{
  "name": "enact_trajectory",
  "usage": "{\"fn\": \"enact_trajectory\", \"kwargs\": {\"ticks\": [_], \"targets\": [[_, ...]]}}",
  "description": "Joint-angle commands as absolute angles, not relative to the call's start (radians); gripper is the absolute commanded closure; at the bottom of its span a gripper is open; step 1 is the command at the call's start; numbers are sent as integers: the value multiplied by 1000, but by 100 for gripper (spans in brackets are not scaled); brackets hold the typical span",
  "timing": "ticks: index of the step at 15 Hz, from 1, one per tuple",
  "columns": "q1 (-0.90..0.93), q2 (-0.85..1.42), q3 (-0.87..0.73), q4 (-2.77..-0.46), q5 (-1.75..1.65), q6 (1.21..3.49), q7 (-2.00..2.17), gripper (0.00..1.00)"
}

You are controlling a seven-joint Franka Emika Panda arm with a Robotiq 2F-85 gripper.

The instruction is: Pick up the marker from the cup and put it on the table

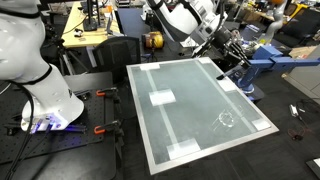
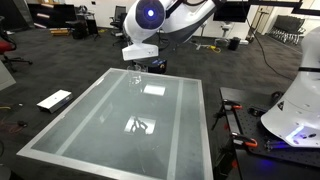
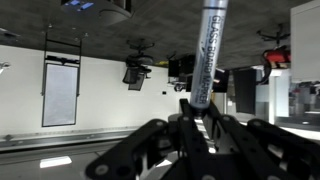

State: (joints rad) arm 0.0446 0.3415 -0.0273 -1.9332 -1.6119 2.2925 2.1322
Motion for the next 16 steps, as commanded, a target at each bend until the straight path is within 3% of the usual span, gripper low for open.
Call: {"fn": "enact_trajectory", "kwargs": {"ticks": [1,8,10,11,15,16], "targets": [[-2,247,4,-2031,-1632,2477,2036,96],[-23,258,11,-2066,-1478,2837,1714,96],[-12,272,27,-2086,-1335,2821,1585,96],[-2,277,4,-2060,-1415,2813,1678,82],[-2,285,21,-2073,-1352,2813,1615,82],[-13,303,28,-2066,-1332,2863,1598,96]]}}
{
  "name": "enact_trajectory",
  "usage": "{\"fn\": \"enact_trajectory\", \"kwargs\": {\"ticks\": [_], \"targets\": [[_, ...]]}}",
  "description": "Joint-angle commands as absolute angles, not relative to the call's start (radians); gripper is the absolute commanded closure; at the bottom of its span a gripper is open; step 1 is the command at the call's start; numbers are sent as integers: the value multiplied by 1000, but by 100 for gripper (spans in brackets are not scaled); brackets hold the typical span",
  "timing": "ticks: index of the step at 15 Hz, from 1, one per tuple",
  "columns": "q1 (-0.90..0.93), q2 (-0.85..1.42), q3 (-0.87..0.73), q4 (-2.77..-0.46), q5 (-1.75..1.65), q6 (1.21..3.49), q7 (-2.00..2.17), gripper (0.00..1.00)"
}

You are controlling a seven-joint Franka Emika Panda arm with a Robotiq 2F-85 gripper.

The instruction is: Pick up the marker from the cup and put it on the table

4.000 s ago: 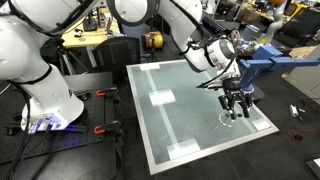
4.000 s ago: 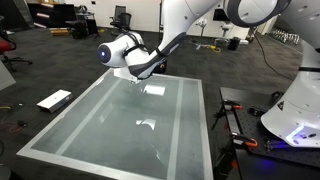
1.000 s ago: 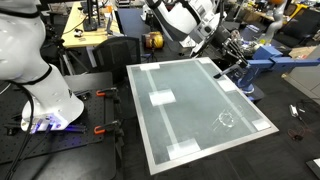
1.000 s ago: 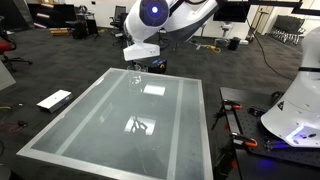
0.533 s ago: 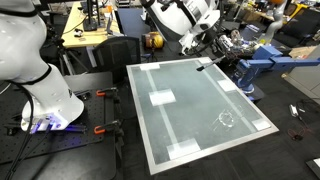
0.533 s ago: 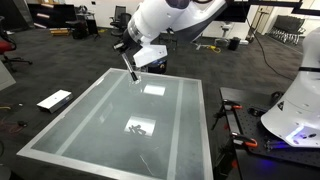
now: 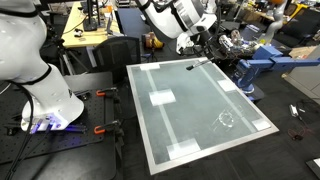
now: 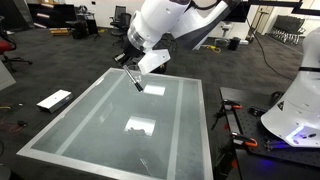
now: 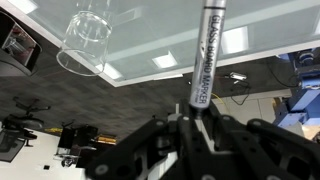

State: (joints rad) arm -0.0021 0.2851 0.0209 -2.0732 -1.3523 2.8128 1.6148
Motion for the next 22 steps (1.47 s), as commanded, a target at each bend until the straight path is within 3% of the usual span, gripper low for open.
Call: {"fn": "enact_trajectory", "kwargs": {"ticks": [1,6,9,10,11,15,20,21,22], "targets": [[-19,324,33,-2053,-1330,2917,1594,96],[-45,452,73,-2015,-1274,3195,1530,96],[-107,519,181,-2046,-1165,3235,1402,96],[-54,528,145,-2073,-1034,3244,1288,96],[-157,550,272,-2060,-1079,3189,1302,96],[-262,590,443,-2054,-958,3068,1160,96],[-327,586,545,-2013,-847,2915,1071,96],[-332,585,556,-2003,-831,2890,1063,77],[-222,546,445,-2013,-667,2926,957,56]]}}
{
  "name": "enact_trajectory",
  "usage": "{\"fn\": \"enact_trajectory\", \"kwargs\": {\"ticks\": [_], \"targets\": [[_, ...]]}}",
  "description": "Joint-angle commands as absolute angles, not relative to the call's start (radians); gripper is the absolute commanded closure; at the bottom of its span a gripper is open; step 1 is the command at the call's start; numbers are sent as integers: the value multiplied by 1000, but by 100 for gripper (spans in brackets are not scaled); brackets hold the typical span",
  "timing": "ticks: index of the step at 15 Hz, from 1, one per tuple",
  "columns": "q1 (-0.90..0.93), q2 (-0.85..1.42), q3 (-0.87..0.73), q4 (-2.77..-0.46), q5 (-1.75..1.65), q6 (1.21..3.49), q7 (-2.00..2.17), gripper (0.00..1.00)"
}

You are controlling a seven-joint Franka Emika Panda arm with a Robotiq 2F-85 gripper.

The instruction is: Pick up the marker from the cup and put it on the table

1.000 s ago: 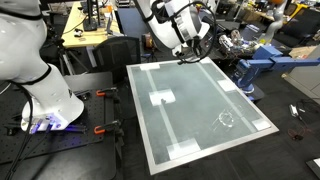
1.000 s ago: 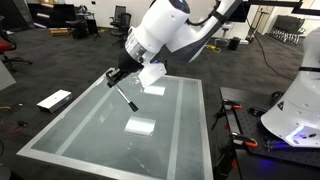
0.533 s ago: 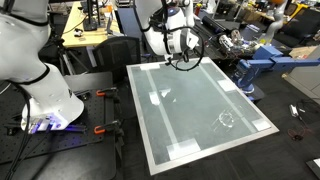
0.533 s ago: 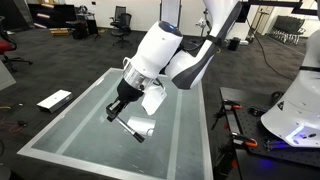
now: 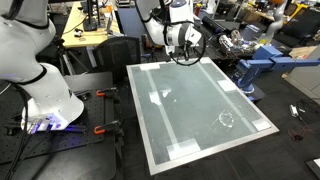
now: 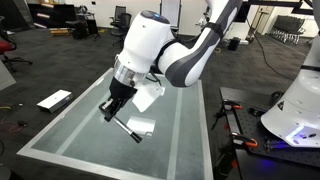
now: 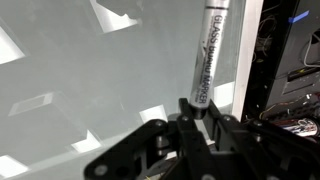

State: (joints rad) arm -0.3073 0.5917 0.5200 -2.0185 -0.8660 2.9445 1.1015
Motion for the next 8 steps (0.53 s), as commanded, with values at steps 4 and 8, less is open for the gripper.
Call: {"fn": "enact_trajectory", "kwargs": {"ticks": [4,8], "targets": [[-112,519,351,-1992,-332,2902,698,28],[37,471,213,-1989,-91,2890,523,1]]}}
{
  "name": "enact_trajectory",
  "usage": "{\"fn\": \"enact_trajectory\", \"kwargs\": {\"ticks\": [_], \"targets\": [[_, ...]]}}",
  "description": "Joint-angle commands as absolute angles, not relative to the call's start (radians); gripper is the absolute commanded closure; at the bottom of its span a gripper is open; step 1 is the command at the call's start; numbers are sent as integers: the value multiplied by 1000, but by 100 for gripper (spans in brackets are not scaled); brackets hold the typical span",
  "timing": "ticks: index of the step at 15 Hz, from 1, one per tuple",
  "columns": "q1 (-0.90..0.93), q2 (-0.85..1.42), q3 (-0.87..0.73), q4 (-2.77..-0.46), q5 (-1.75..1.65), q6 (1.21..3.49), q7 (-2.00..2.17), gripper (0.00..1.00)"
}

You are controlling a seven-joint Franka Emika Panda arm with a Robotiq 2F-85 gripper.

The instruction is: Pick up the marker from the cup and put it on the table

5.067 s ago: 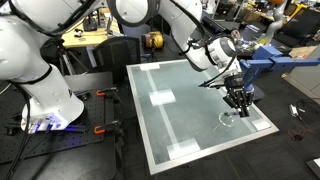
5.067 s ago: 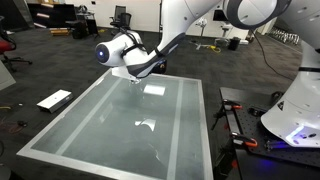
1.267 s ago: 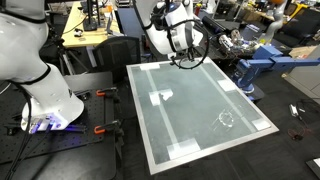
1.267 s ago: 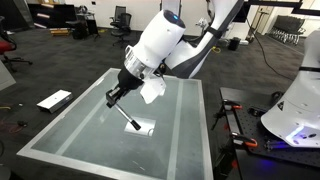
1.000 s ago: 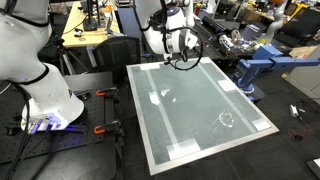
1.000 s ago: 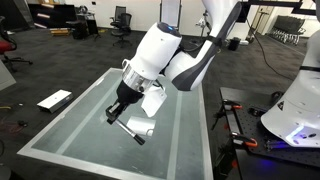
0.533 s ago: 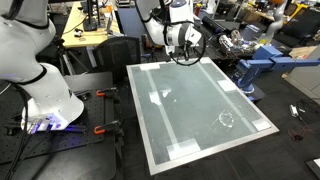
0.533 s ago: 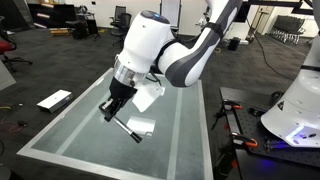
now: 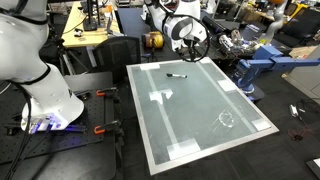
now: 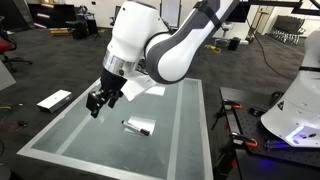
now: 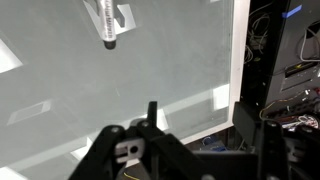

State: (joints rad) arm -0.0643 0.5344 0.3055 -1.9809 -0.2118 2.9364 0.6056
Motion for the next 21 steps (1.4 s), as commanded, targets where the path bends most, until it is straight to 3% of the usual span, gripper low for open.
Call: {"fn": "enact_trajectory", "kwargs": {"ticks": [1,7,21], "targets": [[77,458,176,-1992,-63,2886,506,0],[197,355,73,-2042,15,2877,477,0],[192,264,80,-2121,4,2913,499,0]]}}
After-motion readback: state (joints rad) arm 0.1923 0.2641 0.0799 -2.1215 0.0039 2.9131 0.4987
